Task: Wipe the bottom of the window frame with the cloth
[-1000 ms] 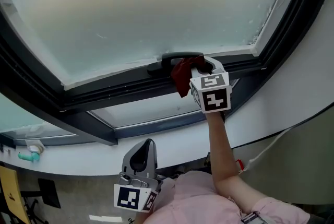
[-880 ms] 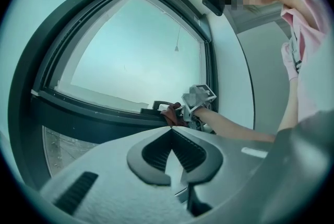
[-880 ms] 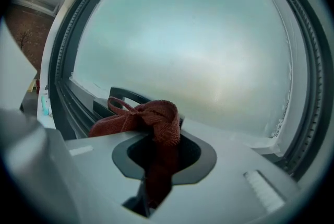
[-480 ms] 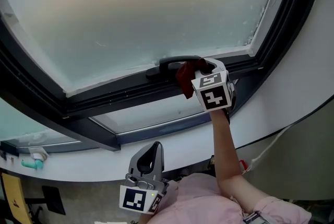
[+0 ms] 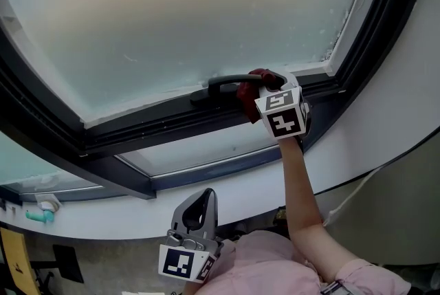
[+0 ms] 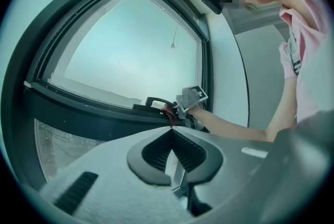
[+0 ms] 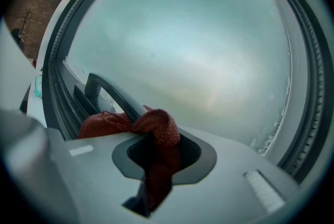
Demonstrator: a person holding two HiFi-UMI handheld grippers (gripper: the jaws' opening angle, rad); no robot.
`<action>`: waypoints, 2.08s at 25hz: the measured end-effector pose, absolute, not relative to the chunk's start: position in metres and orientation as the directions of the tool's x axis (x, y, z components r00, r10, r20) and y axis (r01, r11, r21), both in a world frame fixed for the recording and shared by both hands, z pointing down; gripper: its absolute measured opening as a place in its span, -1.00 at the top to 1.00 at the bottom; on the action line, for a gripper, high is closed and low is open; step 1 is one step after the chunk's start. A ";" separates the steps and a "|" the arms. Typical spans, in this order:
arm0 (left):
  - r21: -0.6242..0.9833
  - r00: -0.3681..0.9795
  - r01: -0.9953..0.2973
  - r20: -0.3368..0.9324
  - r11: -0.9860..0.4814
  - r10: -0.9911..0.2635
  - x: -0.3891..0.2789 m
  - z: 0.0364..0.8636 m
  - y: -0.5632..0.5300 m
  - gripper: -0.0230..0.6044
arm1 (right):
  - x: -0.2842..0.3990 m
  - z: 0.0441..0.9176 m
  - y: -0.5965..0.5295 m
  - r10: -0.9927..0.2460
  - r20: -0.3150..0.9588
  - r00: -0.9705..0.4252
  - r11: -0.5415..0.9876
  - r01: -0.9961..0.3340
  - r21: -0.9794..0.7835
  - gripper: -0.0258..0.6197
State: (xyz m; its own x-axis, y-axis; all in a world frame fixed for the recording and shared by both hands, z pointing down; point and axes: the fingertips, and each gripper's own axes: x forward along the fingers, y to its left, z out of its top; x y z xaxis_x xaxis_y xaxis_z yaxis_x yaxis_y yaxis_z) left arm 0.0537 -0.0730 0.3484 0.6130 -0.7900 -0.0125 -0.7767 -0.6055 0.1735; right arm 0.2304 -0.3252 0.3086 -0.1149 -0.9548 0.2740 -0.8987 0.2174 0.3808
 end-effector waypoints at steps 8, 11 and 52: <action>0.172 0.635 -0.760 -0.010 -0.626 -0.773 0.067 0.348 -0.074 0.93 | 0.233 0.306 -0.320 -0.963 0.230 -0.142 0.226 -0.889 0.399 0.71; 0.173 0.629 -0.765 -0.007 -0.621 -0.777 0.067 0.348 -0.075 0.93 | 0.242 0.307 -0.321 -0.963 0.241 -0.121 0.212 -0.893 0.396 0.71; 0.176 0.627 -0.764 -0.021 -0.620 -0.779 0.073 0.342 -0.079 0.93 | 0.304 0.312 -0.329 -0.948 0.304 -0.091 0.199 -0.917 0.345 0.72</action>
